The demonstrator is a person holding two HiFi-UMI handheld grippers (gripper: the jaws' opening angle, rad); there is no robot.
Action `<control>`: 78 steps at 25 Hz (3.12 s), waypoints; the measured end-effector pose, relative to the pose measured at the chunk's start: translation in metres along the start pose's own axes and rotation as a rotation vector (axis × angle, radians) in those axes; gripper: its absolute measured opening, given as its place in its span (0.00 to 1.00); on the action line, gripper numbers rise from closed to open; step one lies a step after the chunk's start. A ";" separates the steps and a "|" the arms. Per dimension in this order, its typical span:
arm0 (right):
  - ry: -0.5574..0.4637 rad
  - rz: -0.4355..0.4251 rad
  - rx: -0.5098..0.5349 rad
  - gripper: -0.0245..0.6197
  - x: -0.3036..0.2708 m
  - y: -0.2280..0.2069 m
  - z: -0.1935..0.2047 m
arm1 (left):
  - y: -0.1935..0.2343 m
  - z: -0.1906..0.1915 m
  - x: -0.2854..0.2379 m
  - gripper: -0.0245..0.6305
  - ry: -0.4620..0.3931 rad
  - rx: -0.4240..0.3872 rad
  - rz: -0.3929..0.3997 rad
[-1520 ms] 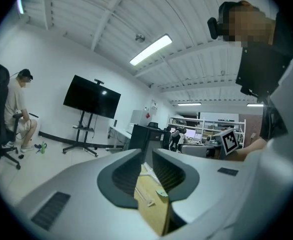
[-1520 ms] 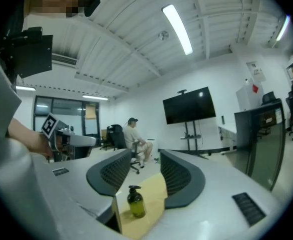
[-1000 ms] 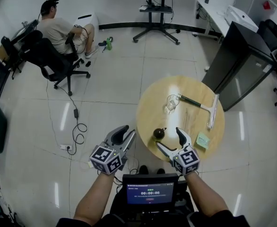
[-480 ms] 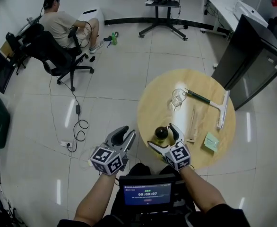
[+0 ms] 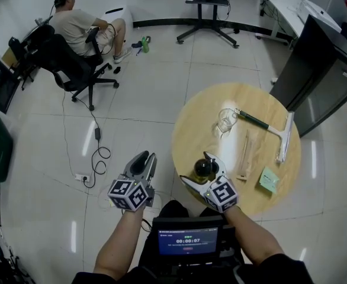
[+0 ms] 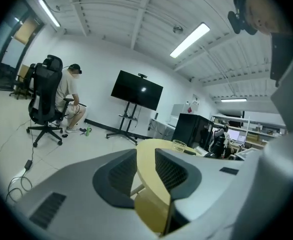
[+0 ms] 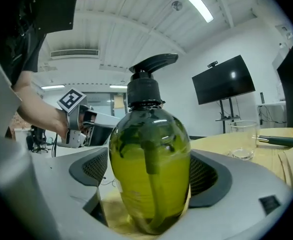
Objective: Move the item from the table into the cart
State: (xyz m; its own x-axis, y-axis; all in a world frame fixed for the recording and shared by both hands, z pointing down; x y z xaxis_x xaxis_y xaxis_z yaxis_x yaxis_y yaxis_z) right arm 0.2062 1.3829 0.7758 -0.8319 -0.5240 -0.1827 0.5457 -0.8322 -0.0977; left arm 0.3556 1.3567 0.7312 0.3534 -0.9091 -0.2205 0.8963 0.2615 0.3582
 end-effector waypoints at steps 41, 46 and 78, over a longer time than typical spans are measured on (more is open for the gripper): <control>-0.155 0.082 0.047 0.46 0.179 0.004 -0.387 | -0.209 -0.295 0.043 0.01 -0.100 -0.130 0.326; -0.165 0.126 0.047 0.46 0.215 -0.009 -0.389 | -0.251 -0.287 0.026 0.01 -0.074 -0.146 0.390; -0.287 1.568 -0.061 0.46 0.894 0.163 -0.283 | -0.896 -0.007 0.147 0.01 0.352 -0.369 1.681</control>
State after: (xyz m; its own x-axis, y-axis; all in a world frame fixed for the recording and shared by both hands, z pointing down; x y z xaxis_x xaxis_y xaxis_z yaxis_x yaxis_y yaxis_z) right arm -0.4202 0.8299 0.3202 0.5450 -0.8372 0.0461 0.8384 0.5437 -0.0373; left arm -0.3935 0.9906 0.3714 0.8678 0.4948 -0.0465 -0.4788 0.8575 0.1883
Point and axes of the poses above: the fingertips, and each gripper's own axes: x backward along the fingers, y to its left, z out of its underside, the point moved 2 cm from there along x, backward along the fingers, and after that the axes turned 9 degrees about z, right-handed, at the moved point
